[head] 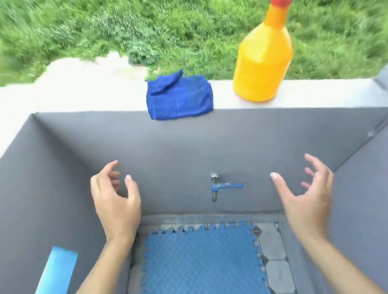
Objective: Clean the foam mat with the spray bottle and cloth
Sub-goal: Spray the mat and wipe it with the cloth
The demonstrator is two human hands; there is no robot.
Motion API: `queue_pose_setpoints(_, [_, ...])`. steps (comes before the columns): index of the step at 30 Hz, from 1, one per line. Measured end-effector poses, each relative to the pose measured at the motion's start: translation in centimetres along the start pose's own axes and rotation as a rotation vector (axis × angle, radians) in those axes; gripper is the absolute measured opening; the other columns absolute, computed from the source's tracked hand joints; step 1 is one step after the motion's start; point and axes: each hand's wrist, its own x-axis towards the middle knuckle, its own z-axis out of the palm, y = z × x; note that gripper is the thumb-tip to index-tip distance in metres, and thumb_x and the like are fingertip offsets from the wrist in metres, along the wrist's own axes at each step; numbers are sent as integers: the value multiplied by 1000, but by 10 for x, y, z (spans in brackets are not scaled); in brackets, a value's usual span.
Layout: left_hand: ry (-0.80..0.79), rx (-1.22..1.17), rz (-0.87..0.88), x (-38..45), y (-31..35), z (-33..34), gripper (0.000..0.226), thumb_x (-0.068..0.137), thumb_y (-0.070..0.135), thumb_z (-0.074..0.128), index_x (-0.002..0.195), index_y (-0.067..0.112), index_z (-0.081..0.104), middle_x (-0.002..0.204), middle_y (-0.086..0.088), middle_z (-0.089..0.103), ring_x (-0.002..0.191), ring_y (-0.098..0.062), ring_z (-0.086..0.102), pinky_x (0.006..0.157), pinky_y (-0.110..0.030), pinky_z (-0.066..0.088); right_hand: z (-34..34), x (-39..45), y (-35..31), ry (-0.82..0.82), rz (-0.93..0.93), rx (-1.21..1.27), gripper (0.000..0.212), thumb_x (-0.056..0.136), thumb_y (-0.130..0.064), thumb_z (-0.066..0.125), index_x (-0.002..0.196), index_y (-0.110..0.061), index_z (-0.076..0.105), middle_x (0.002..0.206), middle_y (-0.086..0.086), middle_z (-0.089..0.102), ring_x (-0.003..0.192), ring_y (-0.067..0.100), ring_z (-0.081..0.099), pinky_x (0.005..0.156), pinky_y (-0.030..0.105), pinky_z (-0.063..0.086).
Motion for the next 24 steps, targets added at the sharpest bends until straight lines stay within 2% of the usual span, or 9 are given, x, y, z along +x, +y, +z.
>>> queue_pose_setpoints(3, [93, -78, 178, 57, 73, -12, 34, 88, 7, 59, 121, 8, 53, 101, 0, 46, 91, -21, 49, 86, -28, 42, -23, 43, -75, 79, -175, 56, 83, 75, -60, 70, 139, -18, 39, 139, 3, 41, 125, 17, 48, 101, 31, 42])
queue_pose_setpoints(5, [54, -71, 273, 90, 111, -7, 36, 87, 12, 58, 123, 8, 52, 108, -5, 50, 101, -22, 49, 92, -29, 41, -25, 72, -111, 84, -253, 78, 90, 74, -66, 67, 142, -15, 36, 140, 7, 41, 128, 21, 45, 103, 34, 42])
queue_pose_setpoints(9, [-311, 196, 458, 136, 159, 38, 68, 80, 57, 48, 134, 15, 47, 131, -10, 50, 126, -30, 43, 106, -42, 36, -4, 131, -168, 12, -268, 30, 105, 74, -54, 77, 152, -9, 24, 154, 12, 32, 144, 26, 29, 116, 42, 30])
queue_pose_setpoints(11, [-565, 457, 546, 141, 166, 65, 93, 71, 76, 42, 145, 20, 34, 150, -7, 35, 142, -30, 23, 115, -50, 20, 14, 158, -192, -50, -243, 43, 112, 74, -52, 79, 156, -10, 15, 162, 9, 21, 149, 23, 19, 120, 40, 24])
queue_pose_setpoints(14, [-832, 664, 563, 128, 151, 99, 115, 66, 80, 55, 153, 22, 7, 161, -2, 4, 148, -26, -7, 118, -52, 0, 38, 191, -213, -127, -139, 122, 110, 78, -52, 76, 157, -15, 8, 163, 5, 21, 147, 23, 26, 117, 41, 28])
queue_pose_setpoints(16, [-899, 717, 484, 115, 132, 110, 125, 64, 77, 61, 153, 20, -6, 161, -1, -8, 148, -26, -12, 117, -49, -3, 49, 207, -209, -113, -116, 129, 91, 88, -46, 67, 155, -12, 16, 152, 7, 40, 136, 25, 42, 102, 36, 38])
queue_pose_setpoints(18, [-844, 776, 485, 105, 113, 119, 123, 69, 72, 62, 152, 18, -10, 161, -1, -10, 148, -26, -7, 118, -46, 0, 53, 213, -196, -46, -183, 66, 64, 99, -36, 54, 148, -7, 27, 122, 12, 58, 106, 29, 55, 79, 34, 39])
queue_pose_setpoints(20, [-720, 782, 549, 101, 101, 125, 101, 83, 62, 54, 153, 18, -4, 162, -1, -4, 149, -24, 1, 119, -43, 5, 58, 214, -179, 27, -280, 13, 51, 102, -32, 46, 141, -2, 33, 96, 12, 58, 85, 29, 55, 67, 38, 39])
queue_pose_setpoints(24, [-685, 741, 587, 110, 95, 131, 69, 98, 49, 34, 153, 22, 2, 162, 2, 1, 148, -22, 6, 117, -40, 9, 71, 217, -171, 184, -354, -49, 42, 102, -34, 40, 131, -3, 39, 97, 14, 66, 84, 36, 63, 61, 37, 39])
